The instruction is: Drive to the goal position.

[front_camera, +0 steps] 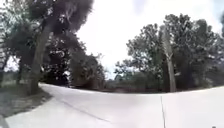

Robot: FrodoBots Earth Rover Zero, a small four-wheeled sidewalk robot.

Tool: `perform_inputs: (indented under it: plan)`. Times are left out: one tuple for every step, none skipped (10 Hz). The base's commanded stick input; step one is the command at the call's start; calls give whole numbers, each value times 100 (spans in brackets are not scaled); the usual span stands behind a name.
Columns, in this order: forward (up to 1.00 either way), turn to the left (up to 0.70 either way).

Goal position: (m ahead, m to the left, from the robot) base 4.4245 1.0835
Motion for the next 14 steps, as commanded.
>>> perform_inputs:
  plan:
    - [85, 34]
    - [85, 33]
    - [85, 4]
    - [85, 0]
    - [85, 0]
    - [85, 0]
    - [85, 0]
    - [85, 18]
    - [85, 34]
    - [85, 34]
    - [85, 31]
    - [85, 10]
    - [85, 2]
    - [85, 0]
